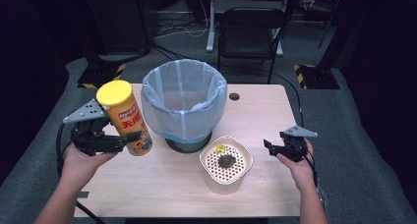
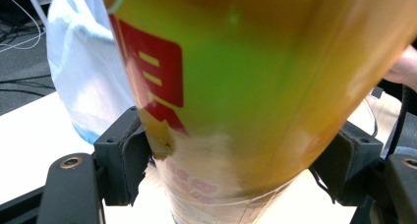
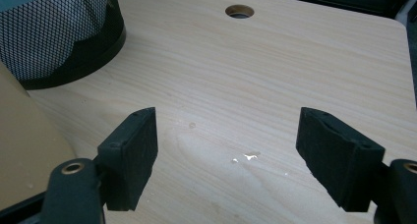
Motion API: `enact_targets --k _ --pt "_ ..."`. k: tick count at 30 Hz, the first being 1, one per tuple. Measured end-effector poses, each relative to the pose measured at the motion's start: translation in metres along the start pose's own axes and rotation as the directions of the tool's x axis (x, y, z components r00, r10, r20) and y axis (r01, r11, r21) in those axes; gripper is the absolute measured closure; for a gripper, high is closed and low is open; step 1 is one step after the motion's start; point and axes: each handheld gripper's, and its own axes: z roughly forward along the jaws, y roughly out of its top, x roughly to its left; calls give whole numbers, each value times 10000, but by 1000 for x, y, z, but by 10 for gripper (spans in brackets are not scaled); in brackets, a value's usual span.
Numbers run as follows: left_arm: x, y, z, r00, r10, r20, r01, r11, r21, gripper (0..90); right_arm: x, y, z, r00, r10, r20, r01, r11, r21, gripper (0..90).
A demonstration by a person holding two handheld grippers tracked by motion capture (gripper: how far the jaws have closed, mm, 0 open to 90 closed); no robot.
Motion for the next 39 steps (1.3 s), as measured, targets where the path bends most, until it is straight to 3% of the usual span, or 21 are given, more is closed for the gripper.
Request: enact_targets --k 10,16,23,32,39 --pt "-13 45 -14 9991 406 -102 -406 9992 39 240 1 -1 1 9999 -117 -7 118 9999 42 234" --pt "-21 69 -15 9968 783 -157 -785 9969 -66 240 -1 -1 0 10000 -42 15 42 10000 -40 234" --pt "-22 90 -10 9961 880 13 -879 9957 -275 240 1 -1 1 10000 -43 -49 43 10000 -21 234" --pt "-19 114 17 9969 753 237 -745 9966 -343 240 -2 -2 0 9999 118 -36 -118 9999 -73 234" --pt "-11 133 44 9978 658 -31 -659 9976 -195 240 -3 -2 0 9999 116 -18 -116 9999 -47 234"
